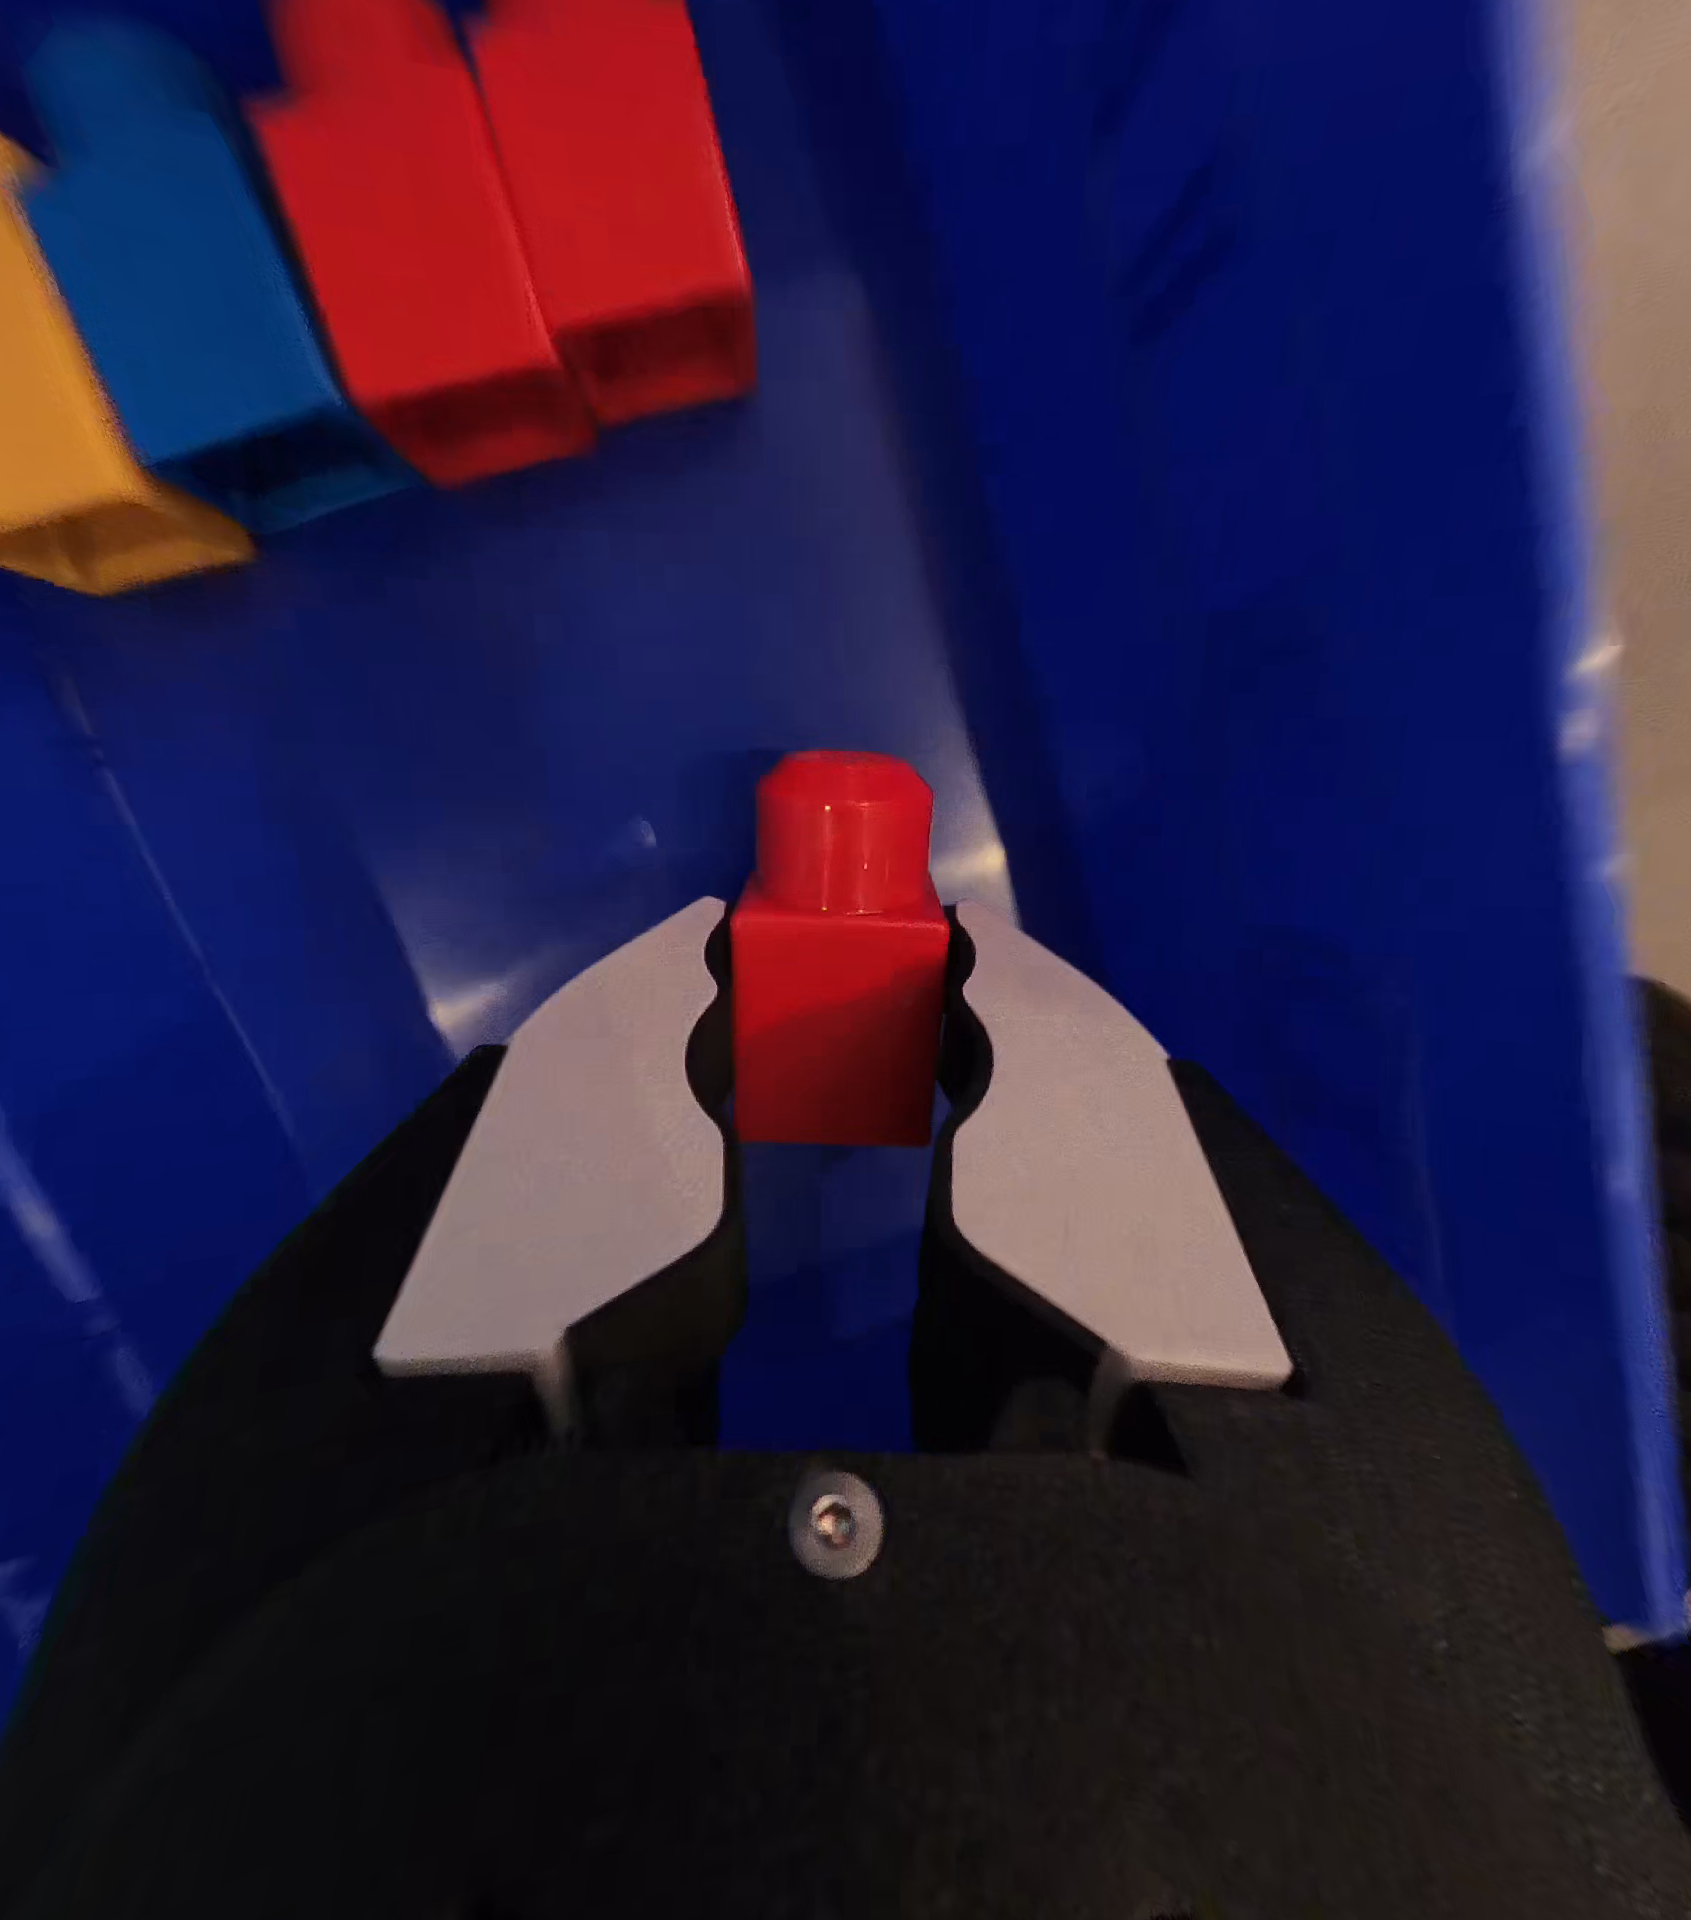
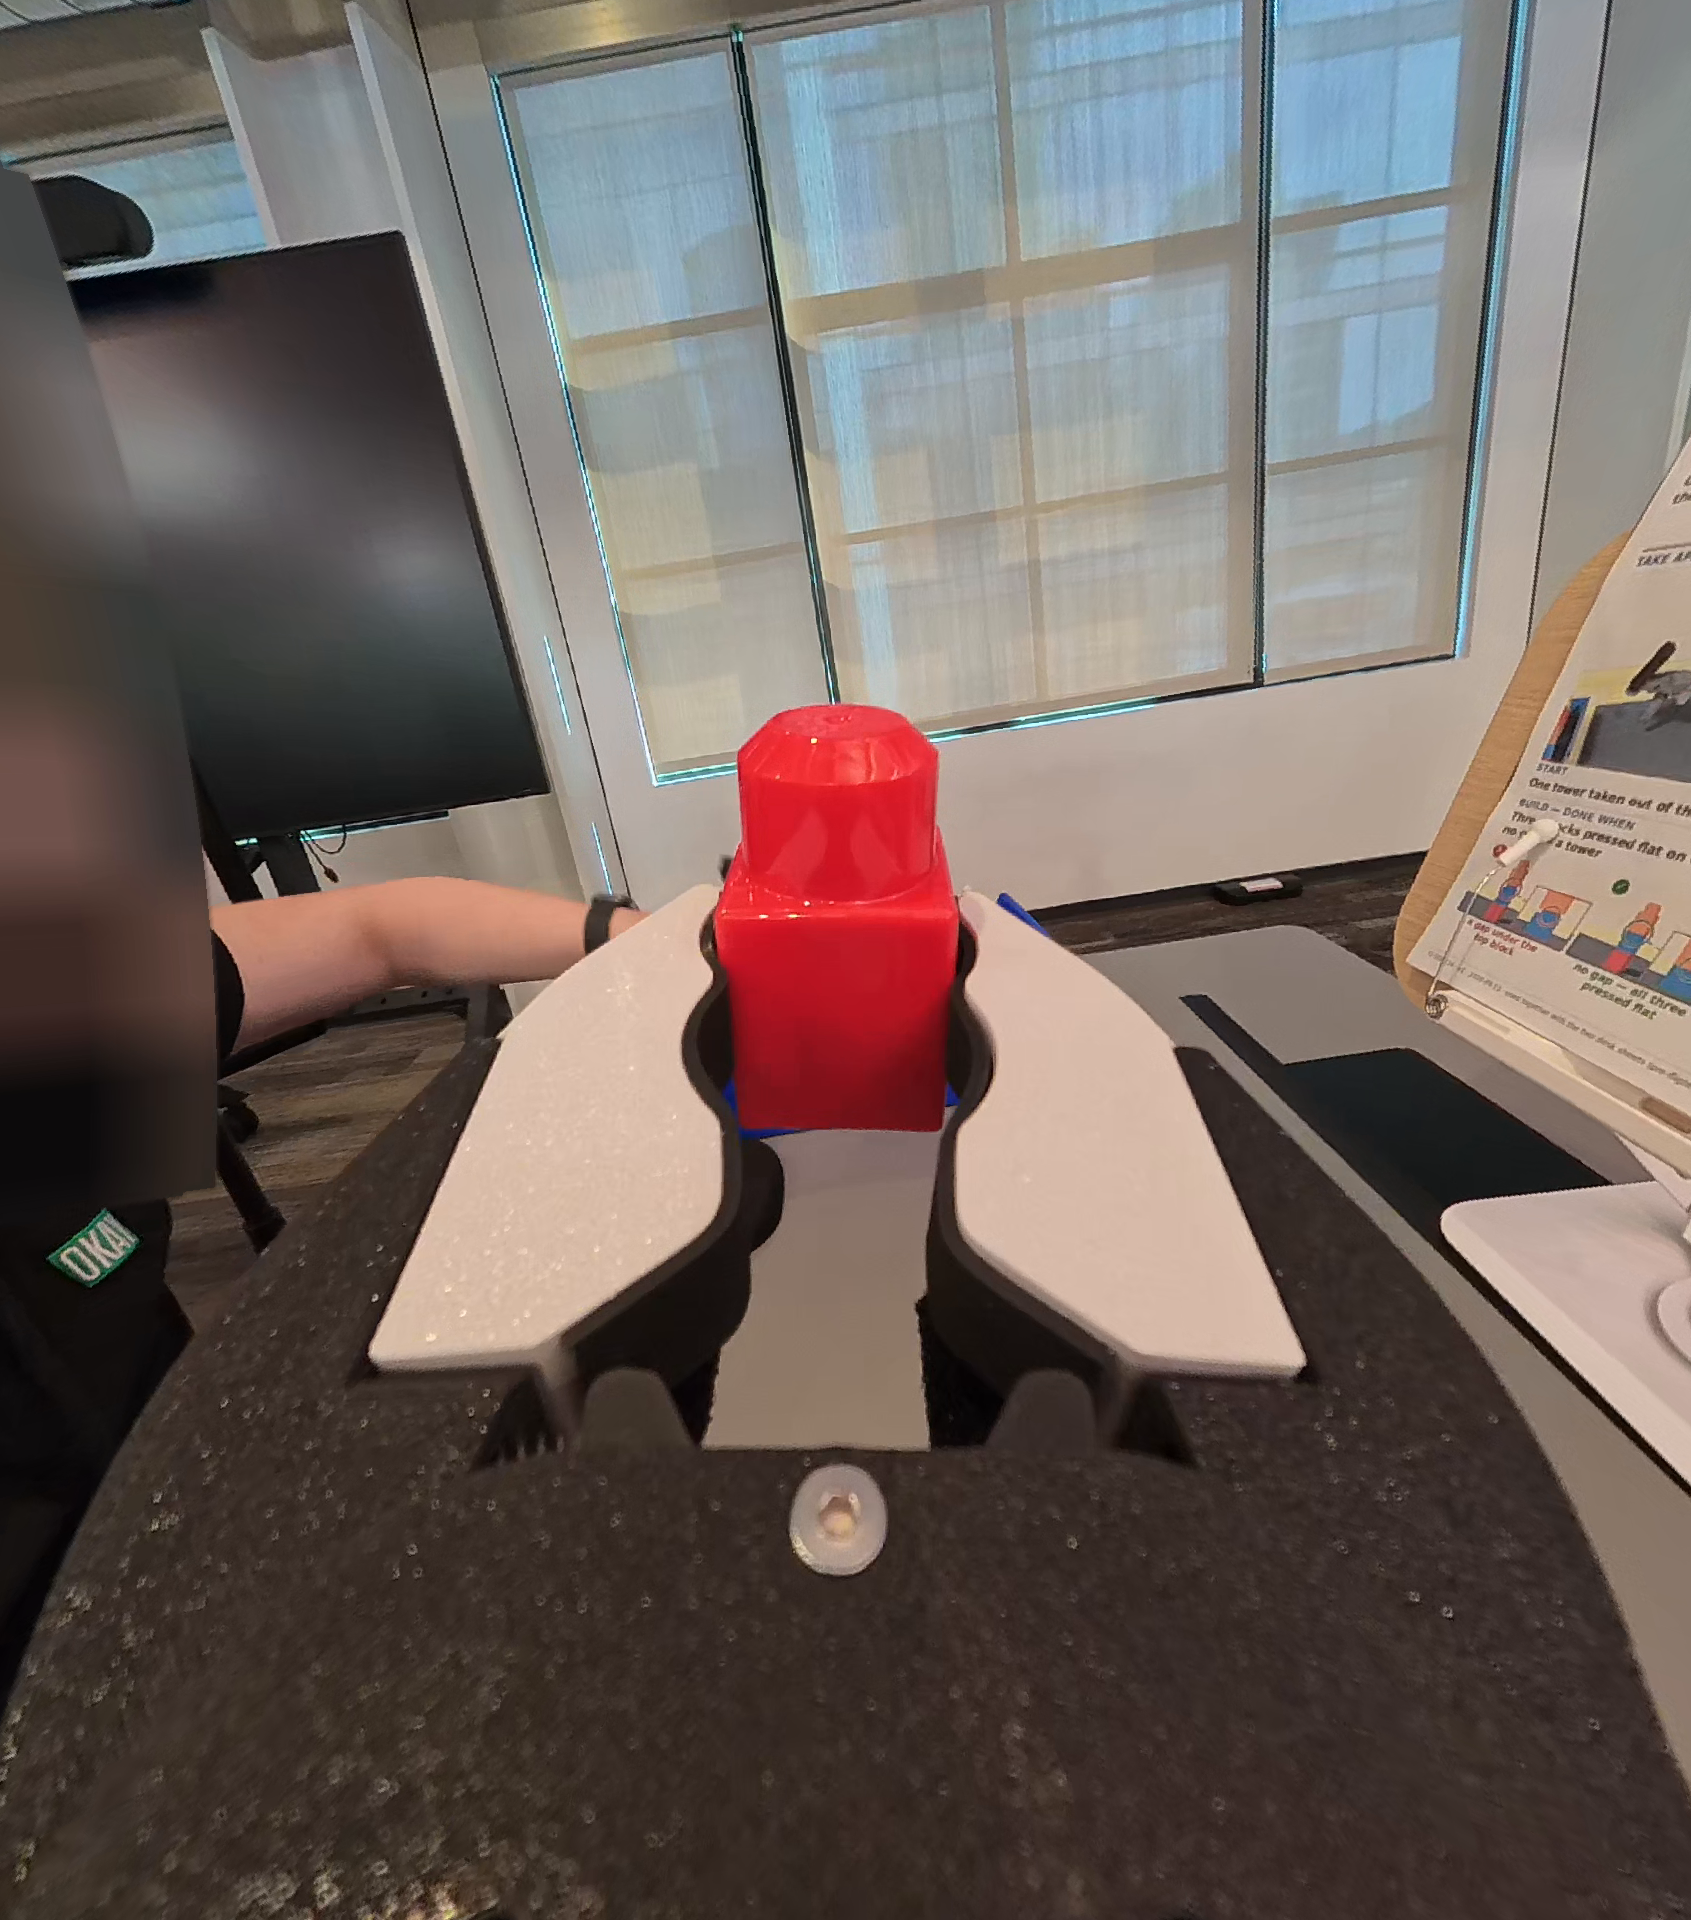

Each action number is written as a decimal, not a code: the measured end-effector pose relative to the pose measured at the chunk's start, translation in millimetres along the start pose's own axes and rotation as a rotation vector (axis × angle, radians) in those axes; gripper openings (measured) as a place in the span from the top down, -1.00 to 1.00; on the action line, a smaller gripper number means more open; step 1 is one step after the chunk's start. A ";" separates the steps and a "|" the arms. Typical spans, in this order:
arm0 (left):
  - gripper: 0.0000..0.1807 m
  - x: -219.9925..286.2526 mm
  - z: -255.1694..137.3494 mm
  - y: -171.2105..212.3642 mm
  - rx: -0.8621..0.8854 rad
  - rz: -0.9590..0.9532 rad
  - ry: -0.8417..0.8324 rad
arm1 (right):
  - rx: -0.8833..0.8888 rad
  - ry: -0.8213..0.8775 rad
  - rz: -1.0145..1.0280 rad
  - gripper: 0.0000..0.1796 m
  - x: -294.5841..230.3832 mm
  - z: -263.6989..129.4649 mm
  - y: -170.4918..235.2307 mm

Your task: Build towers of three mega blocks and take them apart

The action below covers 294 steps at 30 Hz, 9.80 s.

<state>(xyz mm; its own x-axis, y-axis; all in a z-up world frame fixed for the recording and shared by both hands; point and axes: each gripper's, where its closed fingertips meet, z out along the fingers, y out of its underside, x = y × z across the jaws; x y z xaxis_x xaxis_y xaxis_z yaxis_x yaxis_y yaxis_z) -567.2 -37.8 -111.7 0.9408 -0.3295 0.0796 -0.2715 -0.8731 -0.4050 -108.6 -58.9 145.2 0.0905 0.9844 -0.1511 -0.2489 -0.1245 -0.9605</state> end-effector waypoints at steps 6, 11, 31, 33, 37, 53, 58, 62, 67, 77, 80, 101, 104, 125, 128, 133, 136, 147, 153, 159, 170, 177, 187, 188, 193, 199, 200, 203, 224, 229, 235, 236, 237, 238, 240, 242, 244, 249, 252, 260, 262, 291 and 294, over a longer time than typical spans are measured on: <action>0.60 42.0 -106.4 -71.0 0.553 -0.008 0.270 | -0.018 0.030 0.095 0.59 28.9 1.6 25.7; 0.61 143.7 -160.0 -95.2 0.874 0.012 0.674 | -0.091 0.023 0.265 0.60 58.8 21.2 81.6; 0.61 409.2 -215.2 -210.8 1.095 0.312 1.252 | -0.163 -0.052 -0.029 0.60 -22.2 52.2 43.3; 0.61 410.6 -204.3 -217.8 1.039 0.276 1.276 | -0.179 -0.051 -0.029 0.60 -20.1 53.6 48.4; 0.61 417.8 -188.0 -218.0 0.982 0.275 1.289 | -0.191 -0.069 0.005 0.60 -19.2 57.4 57.7; 0.61 425.4 -180.2 -210.3 0.999 0.386 1.196 | -0.199 -0.100 0.100 0.60 -17.9 59.6 66.7; 0.61 427.3 -173.4 -210.6 0.983 0.403 1.168 | -0.184 -0.092 0.105 0.60 -15.6 57.3 64.2; 0.61 428.9 -173.2 -210.8 0.979 0.399 1.190 | -0.189 -0.093 0.105 0.60 -15.6 56.5 64.2; 0.61 437.9 -167.0 -206.6 0.937 0.437 1.190 | -0.199 -0.085 0.095 0.60 -15.4 55.6 64.7; 0.60 439.9 -153.7 -204.6 0.873 0.465 1.164 | -0.205 -0.070 0.094 0.61 -8.8 49.8 66.7; 0.60 439.8 -154.5 -207.6 0.889 0.445 1.178 | -0.169 -0.066 0.102 0.60 -6.6 49.7 62.9; 0.60 442.4 -150.9 -210.0 0.871 0.402 1.253 | -0.128 -0.052 0.087 0.60 -1.5 45.6 59.6; 0.60 441.6 -152.9 -207.3 0.869 0.426 1.225 | -0.143 -0.061 0.080 0.60 -4.4 46.1 59.7; 0.60 445.4 -149.8 -198.1 0.841 0.491 1.193 | -0.161 -0.087 0.083 0.61 -10.3 39.8 56.8; 0.60 444.6 -146.1 -196.1 0.821 0.511 1.174 | -0.181 -0.083 0.077 0.61 -9.6 38.8 59.8; 0.60 444.1 -148.6 -196.3 0.827 0.510 1.166 | -0.170 -0.082 0.078 0.60 -10.4 39.9 58.2; 0.60 439.4 -153.1 -198.5 0.855 0.494 1.162 | -0.175 -0.046 0.079 0.51 -5.5 37.8 57.9; 0.60 439.4 -150.9 -195.0 0.827 0.507 1.171 | -0.239 -0.060 0.045 0.61 -10.5 35.7 64.5; 0.60 435.2 -146.0 -194.2 0.818 0.539 1.105 | -0.252 -0.055 0.056 0.61 -8.6 38.2 68.2; 0.60 435.4 -136.2 -192.2 0.782 0.574 1.066 | -0.278 -0.071 0.072 0.61 -6.5 36.3 76.2; 0.60 440.7 -129.9 -180.4 0.706 0.626 1.128 | -0.325 -0.114 0.042 0.61 -11.6 25.2 81.2; 0.60 448.2 -143.8 -190.2 0.806 0.567 1.176 | -0.279 -0.079 0.016 0.61 -11.2 25.7 68.2; 0.59 462.4 -142.9 -194.0 0.860 0.570 1.159 | -0.300 -0.071 0.004 0.61 -11.7 22.9 69.4; 0.60 461.9 -142.6 -193.6 0.852 0.569 1.160 | -0.293 -0.074 0.006 0.61 -11.6 22.6 68.6; 0.60 455.6 -136.9 -189.6 0.782 0.580 1.139 | -0.316 -0.080 0.013 0.61 -11.3 26.8 75.0; 0.59 454.0 -131.9 -189.5 0.753 0.578 1.141 | -0.318 -0.082 0.026 0.62 -9.1 27.5 77.6; 0.59 454.1 -129.7 -189.7 0.745 0.577 1.137 | -0.333 -0.078 0.026 0.62 -7.9 26.6 80.3; 0.59 452.6 -127.1 -191.6 0.746 0.577 1.133 | -0.335 -0.069 0.035 0.62 -4.8 26.3 81.8; 0.60 449.2 -123.6 -197.8 0.761 0.523 1.165 | -0.321 -0.049 0.099 0.61 0.1 26.6 81.8; 0.60 441.8 -130.2 -195.7 0.753 0.509 1.222 | -0.348 0.028 0.026 0.46 -3.0 25.4 72.6; 0.60 441.0 -131.6 -190.2 0.745 0.541 1.223 | -0.372 0.123 -0.026 0.41 -2.4 22.4 64.3; 0.60 442.9 -130.8 -188.9 0.741 0.551 1.222 | -0.377 0.111 -0.015 0.41 -5.1 24.8 65.6; 0.60 445.0 -130.5 -187.7 0.737 0.559 1.225 | -0.391 0.100 -0.003 0.41 -7.1 27.1 68.9; 0.60 447.1 -130.7 -186.5 0.735 0.567 1.229 | -0.409 0.098 0.002 0.42 -7.3 28.9 72.9; 0.60 449.8 -130.2 -184.8 0.732 0.579 1.227 | -0.430 0.082 -0.002 0.59 -8.2 32.3 78.5; 0.60 449.6 -129.2 -184.4 0.732 0.585 1.209 | -0.439 0.062 0.033 0.60 -9.5 34.1 82.3; 0.29 448.0 -129.2 -186.9 0.731 0.559 1.187 | -0.426 0.038 0.046 0.60 -10.5 35.9 83.1; 0.15 417.8 -154.4 -198.6 0.863 0.453 1.136 | -0.347 -0.002 0.081 0.60 -8.7 30.8 73.9; 0.23 389.3 -182.2 -201.7 1.000 0.336 1.084 | -0.328 0.000 0.083 0.60 -5.1 18.1 67.5; 0.33 282.2 -168.4 -182.3 0.835 0.195 0.767 | -0.234 0.049 0.109 0.60 10.9 -16.6 46.3; 0.34 224.9 -161.8 -172.5 0.793 0.181 0.584 | -0.218 0.058 0.100 0.60 11.8 -21.8 40.5; 0.19 -19.9 31.4 -100.6 0.268 0.793 -0.012 | -0.119 -0.008 0.231 0.60 19.5 22.0 38.4; 0.21 -24.6 45.6 -99.7 0.231 0.804 -0.019 | -0.165 0.043 0.215 0.60 26.6 15.3 47.3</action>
<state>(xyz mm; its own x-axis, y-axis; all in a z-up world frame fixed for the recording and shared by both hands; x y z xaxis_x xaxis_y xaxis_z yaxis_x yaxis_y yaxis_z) -554.1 73.8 -114.8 0.4820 -0.8126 -0.3276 -0.8149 -0.2783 -0.5085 -132.8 -36.7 99.3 0.0941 0.9275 -0.3618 -0.1064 -0.3520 -0.9299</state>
